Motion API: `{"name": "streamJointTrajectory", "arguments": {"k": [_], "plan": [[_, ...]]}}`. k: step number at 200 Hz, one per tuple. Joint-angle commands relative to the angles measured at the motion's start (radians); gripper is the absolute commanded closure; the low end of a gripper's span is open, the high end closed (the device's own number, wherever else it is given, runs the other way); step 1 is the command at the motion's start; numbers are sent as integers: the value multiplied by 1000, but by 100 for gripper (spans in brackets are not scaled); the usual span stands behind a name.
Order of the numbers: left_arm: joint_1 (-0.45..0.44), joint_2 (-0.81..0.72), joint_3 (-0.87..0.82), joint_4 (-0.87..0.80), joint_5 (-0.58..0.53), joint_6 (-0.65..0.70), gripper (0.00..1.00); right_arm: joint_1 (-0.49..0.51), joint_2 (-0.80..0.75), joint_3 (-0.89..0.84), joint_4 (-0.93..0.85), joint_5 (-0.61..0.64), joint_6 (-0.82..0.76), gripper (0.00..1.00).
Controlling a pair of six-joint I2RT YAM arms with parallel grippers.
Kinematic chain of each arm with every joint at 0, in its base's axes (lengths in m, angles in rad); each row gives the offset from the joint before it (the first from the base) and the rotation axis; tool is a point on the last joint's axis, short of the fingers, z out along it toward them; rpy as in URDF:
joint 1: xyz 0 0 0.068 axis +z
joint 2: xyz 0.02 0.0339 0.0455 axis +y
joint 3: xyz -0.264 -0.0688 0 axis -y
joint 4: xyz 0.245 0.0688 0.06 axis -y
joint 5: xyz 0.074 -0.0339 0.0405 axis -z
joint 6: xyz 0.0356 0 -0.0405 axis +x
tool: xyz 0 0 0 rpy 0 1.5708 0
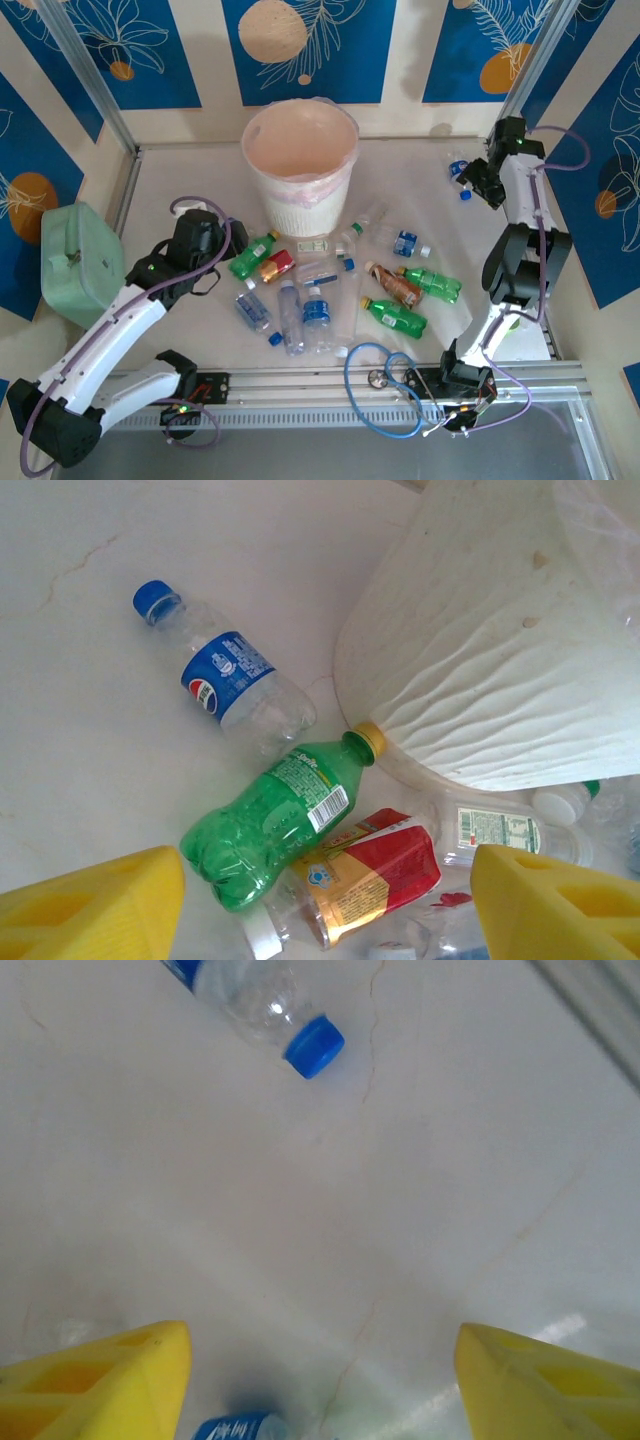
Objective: Put the plastic bottles in the bin
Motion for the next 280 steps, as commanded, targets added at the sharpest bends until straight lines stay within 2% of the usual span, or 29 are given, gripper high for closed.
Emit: {"name": "streamJointTrajectory", "arguments": {"k": [1, 17, 44, 61, 89, 127, 150, 170, 224, 280], "plan": [[-6, 2, -6, -31, -14, -35, 25, -20, 70, -15, 95, -146, -49, 29], [-4, 10, 3, -35, -34, -31, 25, -17, 119, 28, 128, -179, -71, 23], [-5, 23, -8, -26, -34, -60, 25, -12, 269, 227, 70, -114, -98, 15], [-4, 14, -36, -29, -36, -93, 25, -10, 373, 365, 21, -76, -116, 15], [-2, 8, -53, -48, -45, -120, 27, -5, 500, 533, -42, -61, -147, 20], [-1, 28, -37, -55, -27, -130, 28, 14, 597, 664, -70, 12, -170, 10], [-1, 28, -39, -68, -16, -141, 29, 11, 660, 748, -101, 15, -177, 8], [-1, 27, -42, -76, -20, -143, 30, 9, 703, 803, -133, -2, -181, 12], [0, 35, -62, -59, 6, -166, 32, 9, 748, 839, -147, -20, -174, 11], [-1, 22, -71, -65, -8, -164, 34, 16, 750, 820, -136, -42, -157, 32]]}}
